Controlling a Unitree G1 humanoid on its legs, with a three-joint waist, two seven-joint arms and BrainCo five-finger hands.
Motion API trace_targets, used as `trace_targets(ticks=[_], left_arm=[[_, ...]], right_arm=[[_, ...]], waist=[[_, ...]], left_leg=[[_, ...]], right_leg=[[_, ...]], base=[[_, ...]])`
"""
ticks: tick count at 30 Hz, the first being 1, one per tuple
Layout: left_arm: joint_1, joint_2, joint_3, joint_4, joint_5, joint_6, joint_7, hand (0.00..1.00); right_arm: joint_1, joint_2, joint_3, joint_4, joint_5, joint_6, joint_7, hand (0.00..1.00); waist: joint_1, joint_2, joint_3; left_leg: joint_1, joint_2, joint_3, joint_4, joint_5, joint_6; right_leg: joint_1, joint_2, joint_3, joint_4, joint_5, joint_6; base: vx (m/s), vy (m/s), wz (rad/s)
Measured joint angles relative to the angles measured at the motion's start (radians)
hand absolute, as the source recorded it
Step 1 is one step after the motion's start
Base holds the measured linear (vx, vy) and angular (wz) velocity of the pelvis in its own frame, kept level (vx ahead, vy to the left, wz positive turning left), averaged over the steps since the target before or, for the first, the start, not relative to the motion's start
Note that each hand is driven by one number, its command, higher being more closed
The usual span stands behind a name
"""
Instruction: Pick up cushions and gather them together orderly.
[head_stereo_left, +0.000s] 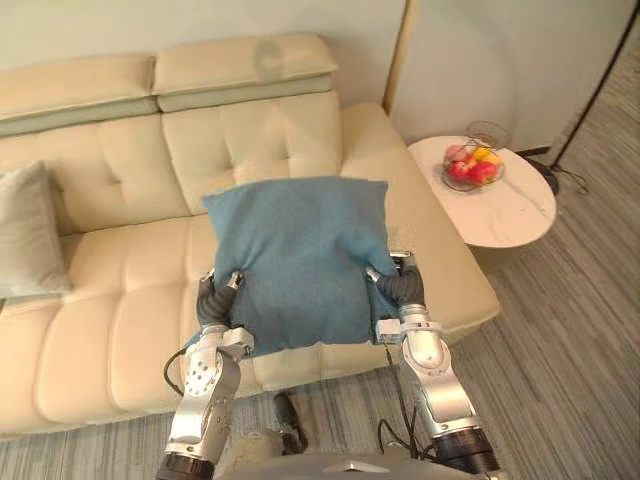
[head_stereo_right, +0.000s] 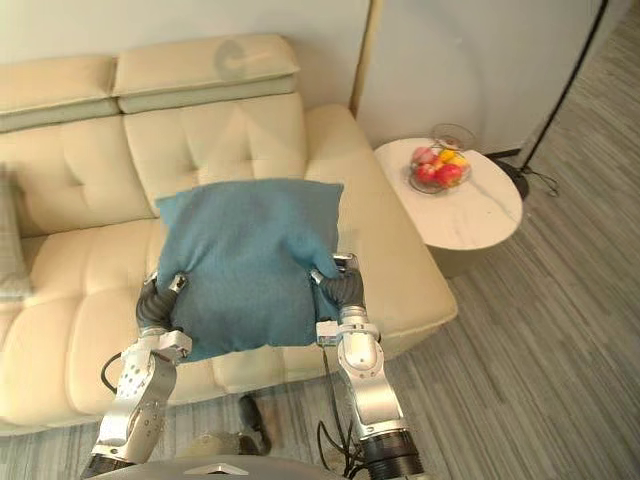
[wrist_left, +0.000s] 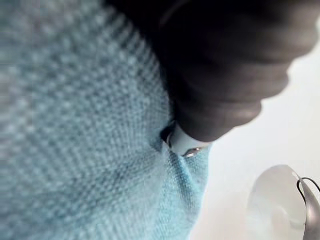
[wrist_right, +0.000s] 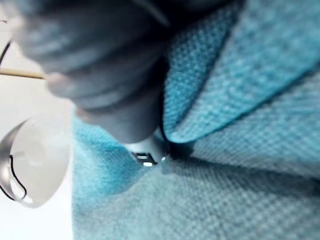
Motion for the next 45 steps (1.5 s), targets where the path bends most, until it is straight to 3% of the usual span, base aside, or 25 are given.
trace_targets(ticks=[2,4,6,8,10,13,15,17,19,21,23,24,25,26,27,30,33,34,37,38,39,40,42,45], left_arm=[[-0.002,0.014,0.006,0.021,0.008,0.015,0.000,1.00],[0.001,0.021,0.005,0.021,0.011,0.022,0.000,1.00],[0.003,0.022,-0.014,0.021,0.015,0.031,-0.002,1.00],[0.017,0.022,-0.028,0.016,0.015,0.032,-0.007,1.00],[0.033,0.021,-0.029,0.004,0.015,0.032,-0.017,1.00],[0.054,0.003,-0.048,-0.008,0.016,0.033,-0.024,1.00],[0.076,-0.013,-0.048,-0.035,0.015,0.033,-0.027,1.00],[0.077,-0.022,-0.051,-0.041,0.015,0.033,-0.039,1.00],[0.077,-0.029,-0.050,-0.065,0.015,0.033,-0.044,1.00],[0.064,-0.036,-0.049,-0.113,0.015,0.030,-0.053,1.00],[0.054,-0.046,-0.050,-0.115,0.016,0.030,-0.066,1.00],[0.060,-0.058,-0.050,-0.114,0.016,0.029,-0.067,1.00],[0.060,-0.058,-0.050,-0.112,0.016,0.031,-0.066,1.00],[0.060,-0.045,-0.047,-0.112,0.016,0.032,-0.065,1.00],[0.059,-0.038,-0.042,-0.112,0.016,0.030,-0.065,1.00],[0.065,-0.029,-0.032,-0.112,0.016,0.031,-0.065,1.00],[0.066,-0.011,-0.032,-0.114,0.016,0.031,-0.065,1.00],[0.064,-0.003,-0.034,-0.115,0.018,0.031,-0.065,1.00],[0.062,0.007,-0.036,-0.115,0.020,0.031,-0.065,1.00],[0.061,0.007,-0.036,-0.114,0.024,0.031,-0.065,1.00],[0.060,0.007,-0.036,-0.113,0.038,0.032,-0.065,1.00],[0.059,0.008,-0.036,-0.112,0.050,0.032,-0.065,1.00],[0.054,-0.006,-0.045,-0.089,0.058,0.036,-0.066,1.00],[0.057,-0.006,-0.042,-0.089,0.058,0.036,-0.066,1.00]], right_arm=[[-0.003,0.009,0.002,0.031,0.002,0.015,0.016,1.00],[-0.002,0.002,0.009,0.030,0.002,0.015,0.017,1.00],[0.017,-0.019,0.003,0.017,0.002,0.015,0.021,1.00],[0.053,-0.021,-0.003,-0.018,0.002,0.014,0.027,1.00],[0.085,-0.022,-0.002,-0.043,0.002,0.013,0.031,1.00],[0.147,-0.041,-0.002,-0.092,0.015,0.013,0.032,1.00],[0.209,-0.063,-0.001,-0.202,0.022,0.014,0.031,1.00],[0.231,-0.071,-0.002,-0.261,0.022,0.014,0.026,1.00],[0.236,-0.071,-0.002,-0.311,0.023,0.012,0.024,1.00],[0.237,-0.070,-0.014,-0.347,0.049,0.008,0.022,1.00],[0.237,-0.068,-0.029,-0.348,0.053,0.006,0.022,1.00],[0.239,-0.070,-0.032,-0.346,0.057,0.005,0.022,1.00],[0.239,-0.065,-0.032,-0.340,0.057,0.006,0.021,1.00],[0.249,-0.034,-0.032,-0.335,0.057,0.009,0.019,1.00],[0.252,-0.009,-0.031,-0.336,0.057,0.009,0.019,1.00],[0.256,0.011,-0.024,-0.335,0.051,0.009,0.024,1.00],[0.260,0.013,-0.020,-0.329,0.043,0.009,0.031,1.00],[0.257,0.016,-0.021,-0.310,0.040,0.006,0.036,1.00],[0.256,0.028,-0.021,-0.284,0.038,0.006,0.037,1.00],[0.250,0.029,-0.022,-0.261,0.037,-0.002,0.037,1.00],[0.233,0.029,-0.024,-0.218,0.036,-0.002,0.037,1.00],[0.227,0.031,-0.024,-0.199,0.025,-0.002,0.034,1.00],[0.212,0.001,-0.027,-0.164,0.011,-0.001,0.038,1.00],[0.207,-0.009,-0.026,-0.158,0.009,0.003,0.054,1.00]], waist=[[0.014,-0.003,0.007],[0.004,0.004,0.006],[-0.016,0.005,0.005],[-0.018,0.004,0.003],[-0.019,0.006,0.002],[-0.018,0.066,-0.023],[0.000,0.080,-0.021],[0.018,0.079,-0.021],[0.022,0.080,-0.021],[0.034,0.080,-0.021],[0.046,0.083,-0.023],[0.058,0.101,-0.031],[0.058,0.100,-0.031],[0.060,0.066,-0.037],[0.075,0.049,-0.038],[0.103,0.043,-0.036],[0.100,0.034,-0.032],[0.089,0.018,-0.029],[0.071,-0.004,-0.034],[0.065,-0.005,-0.031],[0.059,-0.013,-0.035],[0.050,-0.017,-0.035],[0.057,-0.001,-0.026],[0.066,0.013,-0.034]], left_leg=[[0.009,0.012,-0.002,-0.046,0.023,-0.014],[0.009,0.014,-0.017,-0.106,0.046,-0.020],[0.019,0.001,-0.046,-0.174,0.063,-0.049],[0.053,-0.017,-0.049,-0.250,0.076,-0.069],[0.044,-0.015,-0.051,-0.206,0.078,-0.072],[-0.051,0.065,-0.071,0.014,0.012,-0.099],[-0.151,0.164,-0.006,0.296,0.020,-0.109],[-0.194,0.225,0.030,0.431,0.006,-0.104],[-0.227,0.271,0.031,0.462,-0.036,-0.115],[-0.252,0.305,0.010,0.343,-0.051,-0.129],[-0.246,0.303,-0.011,0.213,-0.037,-0.146],[-0.199,0.300,-0.045,0.019,0.091,-0.197],[-0.188,0.289,-0.041,0.004,0.167,-0.183],[-0.175,0.253,-0.011,-0.006,0.153,-0.167],[-0.169,0.232,0.013,0.006,0.136,-0.146],[-0.150,0.220,0.064,0.080,0.068,-0.110],[-0.104,0.220,0.092,0.102,0.027,-0.110],[-0.080,0.220,0.100,0.100,0.009,-0.115],[-0.078,0.220,0.104,0.086,0.007,-0.120],[-0.078,0.224,0.104,0.072,0.010,-0.110],[-0.080,0.222,0.103,0.038,0.029,-0.121],[-0.087,0.204,0.089,0.024,0.039,-0.138],[-0.101,0.155,-0.005,0.005,0.052,-0.154],[-0.112,0.166,-0.041,-0.021,0.091,-0.147]], right_leg=[[-0.047,0.036,0.033,-0.028,-0.002,0.003],[-0.088,0.071,0.036,-0.079,0.033,0.012],[-0.123,0.097,0.041,-0.092,0.083,-0.011],[-0.131,0.107,0.031,-0.099,0.100,-0.039],[-0.118,0.115,0.017,-0.111,0.115,-0.058],[-0.066,0.149,-0.059,-0.140,0.139,-0.058],[-0.010,0.177,-0.087,-0.165,0.136,-0.071],[0.035,0.182,-0.089,-0.185,0.127,-0.084],[0.051,0.177,-0.074,-0.198,0.127,-0.085],[0.074,0.154,-0.058,-0.241,0.121,-0.072],[0.085,0.133,-0.047,-0.254,0.118,-0.037],[0.097,0.124,-0.034,-0.253,0.105,0.021],[0.103,0.116,-0.027,-0.253,0.098,0.042],[0.102,0.073,-0.024,-0.266,0.101,0.043],[0.105,0.051,-0.022,-0.271,0.111,0.047],[0.096,0.009,-0.003,-0.228,0.131,0.068],[0.031,-0.014,0.038,-0.060,0.134,0.073],[-0.012,-0.027,0.045,0.039,0.148,0.071],[-0.042,-0.027,0.044,0.070,0.154,0.063],[-0.056,-0.016,0.056,0.064,0.123,0.065],[-0.072,0.031,0.081,0.003,0.071,0.058],[-0.071,0.066,0.094,-0.081,0.086,0.045],[-0.071,0.079,0.101,-0.133,0.108,0.045],[-0.053,0.106,0.088,-0.189,0.139,0.031]], base=[[-0.15,0.107,-0.40],[-0.10,0.030,0.06],[0.02,-0.046,0.42],[0.12,-0.085,0.31],[0.17,-0.137,0.31],[0.22,-0.135,0.39],[0.26,-0.118,0.17],[0.18,-0.017,-0.10],[0.17,0.063,-0.19],[0.15,0.164,-0.18],[0.18,0.364,-0.12],[0.22,0.454,-0.12],[0.18,0.373,-0.06],[0.14,0.261,0.00],[0.16,0.269,-0.11],[0.14,0.233,-0.39],[0.04,0.139,-0.37],[-0.01,0.058,-0.27],[-0.01,-0.003,-0.19],[-0.03,-0.083,-0.15],[-0.03,-0.099,-0.03],[-0.01,-0.104,0.25],[0.02,-0.027,0.07],[0.11,-0.059,-0.04]])
